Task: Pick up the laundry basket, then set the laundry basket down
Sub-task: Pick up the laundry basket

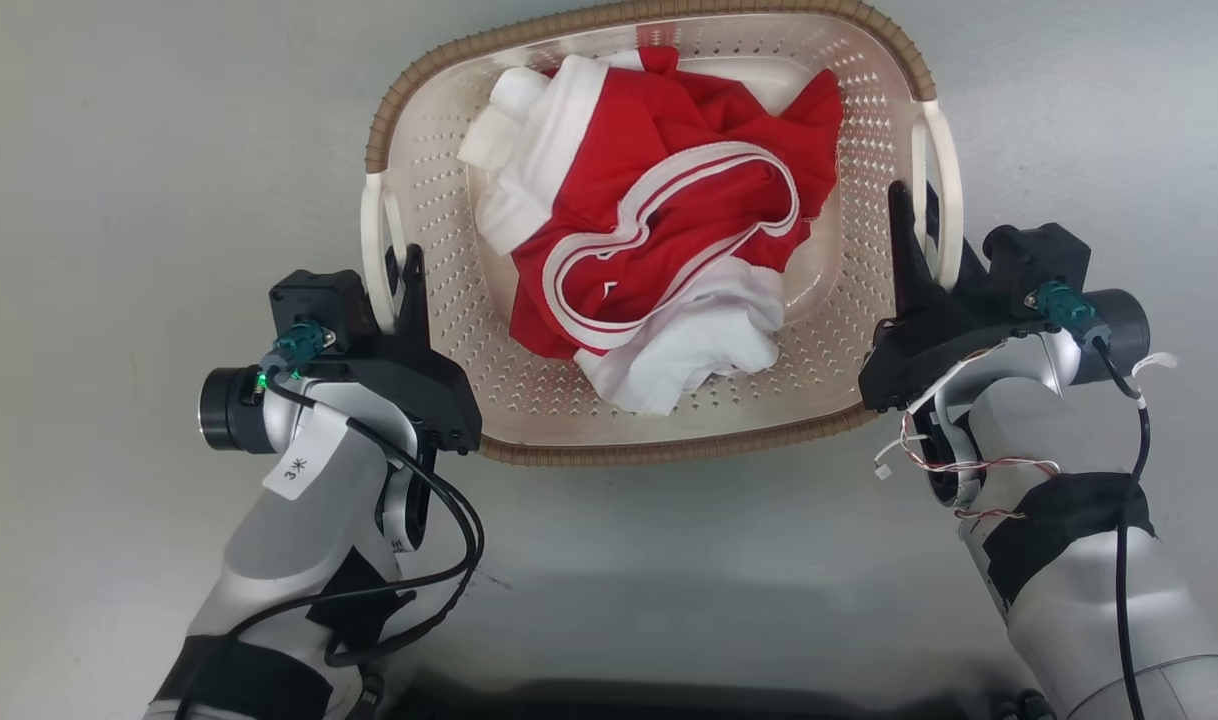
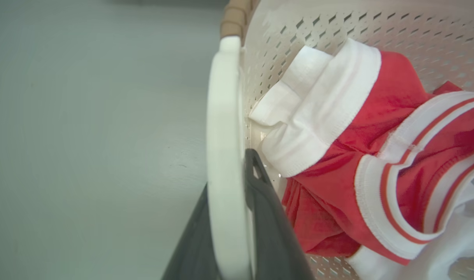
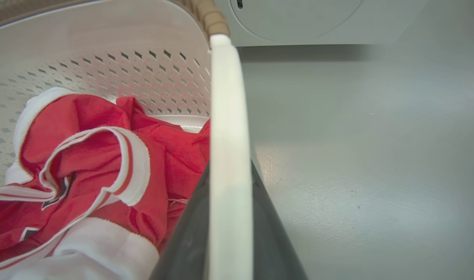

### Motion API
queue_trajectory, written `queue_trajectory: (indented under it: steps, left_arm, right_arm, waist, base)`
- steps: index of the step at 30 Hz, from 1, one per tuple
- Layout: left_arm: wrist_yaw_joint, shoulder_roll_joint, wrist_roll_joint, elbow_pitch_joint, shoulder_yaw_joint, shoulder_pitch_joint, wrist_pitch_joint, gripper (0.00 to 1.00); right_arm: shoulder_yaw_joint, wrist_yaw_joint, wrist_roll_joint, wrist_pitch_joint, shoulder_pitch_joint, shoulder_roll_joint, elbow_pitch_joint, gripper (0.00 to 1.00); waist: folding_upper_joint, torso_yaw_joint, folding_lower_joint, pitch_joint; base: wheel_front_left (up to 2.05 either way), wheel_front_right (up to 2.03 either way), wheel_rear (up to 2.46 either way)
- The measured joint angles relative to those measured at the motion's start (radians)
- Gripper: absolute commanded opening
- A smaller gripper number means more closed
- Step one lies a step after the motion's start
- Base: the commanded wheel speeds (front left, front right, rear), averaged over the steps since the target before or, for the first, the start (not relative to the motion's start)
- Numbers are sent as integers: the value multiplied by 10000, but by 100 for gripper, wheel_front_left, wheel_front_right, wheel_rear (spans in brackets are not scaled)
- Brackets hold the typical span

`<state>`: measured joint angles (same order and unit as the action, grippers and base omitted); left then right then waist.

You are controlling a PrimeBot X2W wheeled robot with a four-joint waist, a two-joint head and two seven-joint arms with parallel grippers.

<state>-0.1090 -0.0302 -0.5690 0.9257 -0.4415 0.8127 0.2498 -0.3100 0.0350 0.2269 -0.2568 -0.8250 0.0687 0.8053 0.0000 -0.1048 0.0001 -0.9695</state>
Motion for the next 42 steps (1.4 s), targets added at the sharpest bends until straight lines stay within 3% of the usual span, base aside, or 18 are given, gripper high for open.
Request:
queue_trajectory:
  steps: [12,25,42]
  left_arm:
    - [35,-8,-552,399,-646,0,0,0]
    - [50,12,-1007,1127,-1127,-339,0,0]
    - [393,25,-1618,1933,-1914,-1742,-368,0]
  right_arm:
    - [-692,525,909,4,234,27,577,0]
    - [-1467,633,1833,6,734,13,1049,0]
    - [-2966,755,3653,190,2156,-50,1712,0]
  waist:
    - [0,-27,0,618]
    - [0,49,-2,1900]
    - [-1,272,-3,4255]
  base:
    - [0,0,0]
    - [0,0,0]
    - [0,0,0]
